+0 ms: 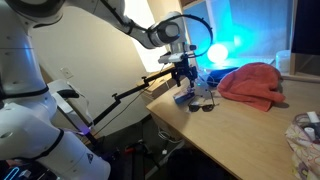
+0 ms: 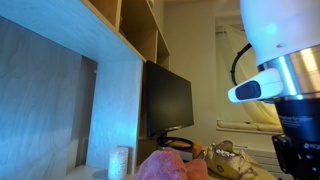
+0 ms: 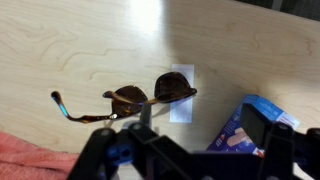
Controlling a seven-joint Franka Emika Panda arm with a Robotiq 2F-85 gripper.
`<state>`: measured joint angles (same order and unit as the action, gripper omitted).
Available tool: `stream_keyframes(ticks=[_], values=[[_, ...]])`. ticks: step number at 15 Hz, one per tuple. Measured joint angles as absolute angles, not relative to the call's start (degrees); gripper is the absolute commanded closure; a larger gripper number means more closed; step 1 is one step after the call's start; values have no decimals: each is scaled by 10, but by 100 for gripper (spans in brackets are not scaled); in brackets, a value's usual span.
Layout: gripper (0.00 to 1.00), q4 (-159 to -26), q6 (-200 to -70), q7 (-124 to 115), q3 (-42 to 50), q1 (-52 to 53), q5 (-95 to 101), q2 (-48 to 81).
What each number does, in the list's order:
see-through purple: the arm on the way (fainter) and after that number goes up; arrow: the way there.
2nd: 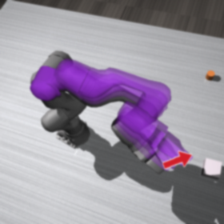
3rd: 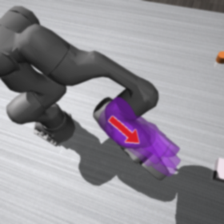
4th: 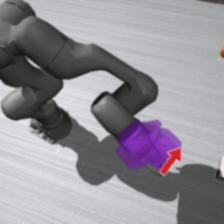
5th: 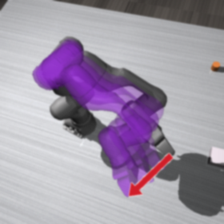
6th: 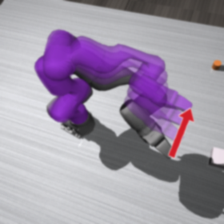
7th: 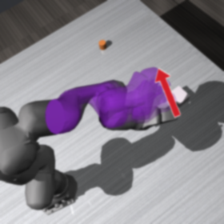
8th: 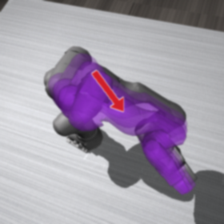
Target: Fold the sunglasses.
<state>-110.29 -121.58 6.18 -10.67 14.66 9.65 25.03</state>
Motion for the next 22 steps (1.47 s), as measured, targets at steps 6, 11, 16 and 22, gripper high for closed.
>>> stream_keyframes(ticks=[6, 11, 16, 22], values=[[88, -1098, -1216, 50, -107, 146, 89, 250], [100, -1097, -1216, 18, -102, 147, 105, 255], [100, -1096, -1226, -6, -91, 149, 118, 274], [73, -1093, -1264, -6, -83, 149, 124, 276]])
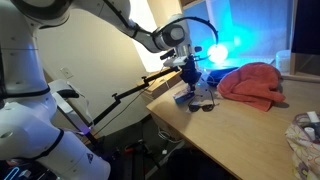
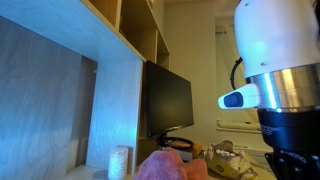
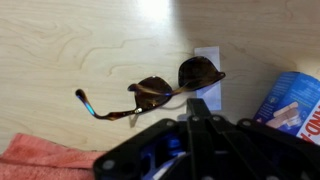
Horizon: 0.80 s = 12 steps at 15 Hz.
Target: Fold the sunglasses.
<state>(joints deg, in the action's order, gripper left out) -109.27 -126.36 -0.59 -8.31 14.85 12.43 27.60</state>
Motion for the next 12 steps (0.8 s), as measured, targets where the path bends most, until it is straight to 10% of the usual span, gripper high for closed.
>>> stream_keyframes(ticks=[1, 2, 5, 10, 11, 12], values=[[66, -1092, -1264, -6, -83, 148, 124, 275], [85, -1091, -1264, -5, -83, 148, 123, 274], [66, -1091, -1263, -5, -85, 148, 123, 270], [66, -1091, -1263, -4, -85, 148, 123, 269], [41, -1091, -1263, -4, -85, 148, 123, 269], [39, -1091, -1263, -4, -85, 148, 123, 269]])
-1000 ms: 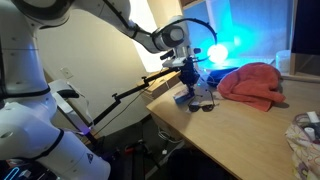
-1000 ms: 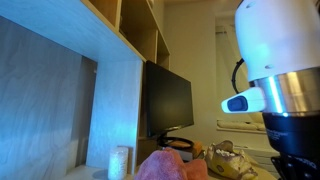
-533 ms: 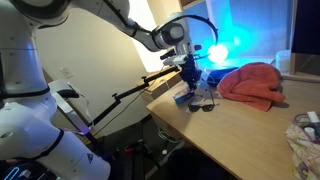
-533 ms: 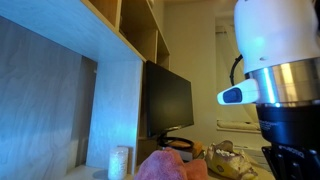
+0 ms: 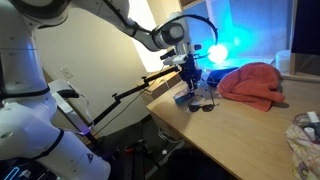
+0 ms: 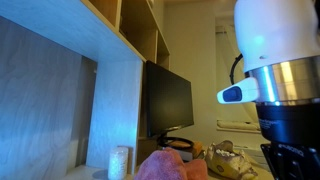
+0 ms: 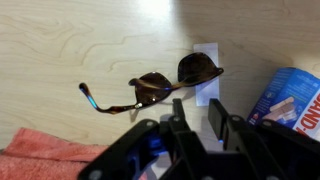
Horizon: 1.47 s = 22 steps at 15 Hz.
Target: Fold the sunglasses.
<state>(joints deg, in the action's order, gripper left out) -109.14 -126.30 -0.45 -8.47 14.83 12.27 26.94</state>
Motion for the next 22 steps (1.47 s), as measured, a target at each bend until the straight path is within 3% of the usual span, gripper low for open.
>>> stream_keyframes(ticks=[5, 6, 13, 14, 17, 22], values=[[3, -1097, -1268, -4, -85, 157, 128, 270], [0, -1099, -1268, -4, -86, 161, 128, 270], [0, -1101, -1268, -4, -77, 147, 118, 290], [25, -1101, -1268, -3, -77, 138, 113, 290], [41, -1099, -1268, -1, -77, 117, 101, 290], [81, -1099, -1268, -3, -77, 112, 100, 288]])
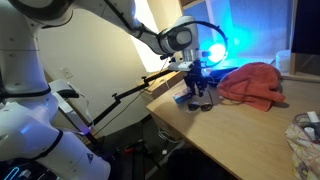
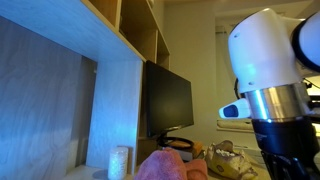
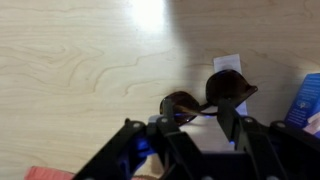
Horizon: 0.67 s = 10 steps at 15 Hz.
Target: Fold the sunglasses.
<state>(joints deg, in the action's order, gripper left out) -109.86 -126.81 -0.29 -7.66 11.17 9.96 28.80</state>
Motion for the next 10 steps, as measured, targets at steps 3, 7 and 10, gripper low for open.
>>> stream_keyframes(ticks=[3, 7, 10], values=[[100, -1100, -1268, -9, -77, 119, 104, 279], [100, -1104, -1268, -41, -76, 132, 124, 261], [100, -1107, -1268, -61, -76, 141, 141, 253]])
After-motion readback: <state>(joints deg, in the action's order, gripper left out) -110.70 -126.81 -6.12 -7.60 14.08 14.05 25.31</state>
